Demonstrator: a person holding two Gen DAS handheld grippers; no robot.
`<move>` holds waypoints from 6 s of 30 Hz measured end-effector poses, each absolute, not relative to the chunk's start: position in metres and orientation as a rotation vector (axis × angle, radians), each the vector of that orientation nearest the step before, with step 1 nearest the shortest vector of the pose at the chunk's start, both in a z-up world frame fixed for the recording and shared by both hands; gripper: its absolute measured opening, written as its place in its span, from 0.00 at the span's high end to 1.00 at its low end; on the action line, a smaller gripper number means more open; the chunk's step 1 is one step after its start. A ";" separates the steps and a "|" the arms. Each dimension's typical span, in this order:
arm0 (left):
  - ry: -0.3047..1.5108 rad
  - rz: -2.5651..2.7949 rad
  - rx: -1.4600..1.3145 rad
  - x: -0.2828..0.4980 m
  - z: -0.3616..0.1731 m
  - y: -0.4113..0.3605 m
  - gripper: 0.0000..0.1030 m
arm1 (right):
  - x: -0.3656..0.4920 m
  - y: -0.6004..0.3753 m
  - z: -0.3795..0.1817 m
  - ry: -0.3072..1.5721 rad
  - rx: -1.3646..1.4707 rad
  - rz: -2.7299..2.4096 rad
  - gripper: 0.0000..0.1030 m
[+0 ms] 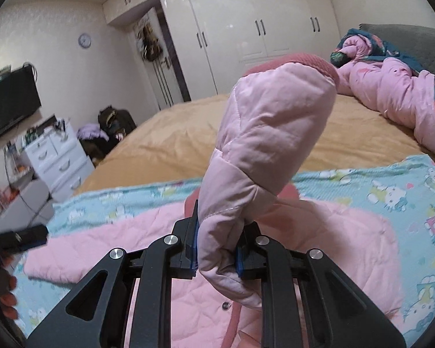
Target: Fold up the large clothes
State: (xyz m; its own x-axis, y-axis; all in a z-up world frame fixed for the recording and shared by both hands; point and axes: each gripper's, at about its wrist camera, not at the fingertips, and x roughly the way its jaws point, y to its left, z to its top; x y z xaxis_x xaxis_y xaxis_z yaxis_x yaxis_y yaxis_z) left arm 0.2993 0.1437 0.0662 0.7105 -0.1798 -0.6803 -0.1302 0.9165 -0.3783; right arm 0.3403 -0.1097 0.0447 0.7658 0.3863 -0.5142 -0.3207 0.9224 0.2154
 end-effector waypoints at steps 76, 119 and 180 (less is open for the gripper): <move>0.836 -0.079 -0.451 0.340 -0.031 0.137 0.98 | 0.304 -0.249 0.001 0.734 0.134 0.166 0.15; 1.048 -0.124 -0.189 0.345 -0.085 0.048 0.27 | 0.331 -0.205 -0.087 1.044 0.044 0.195 0.12; 0.803 0.259 -0.312 0.186 0.012 0.245 0.09 | 0.236 -0.012 0.051 0.756 0.015 0.433 0.04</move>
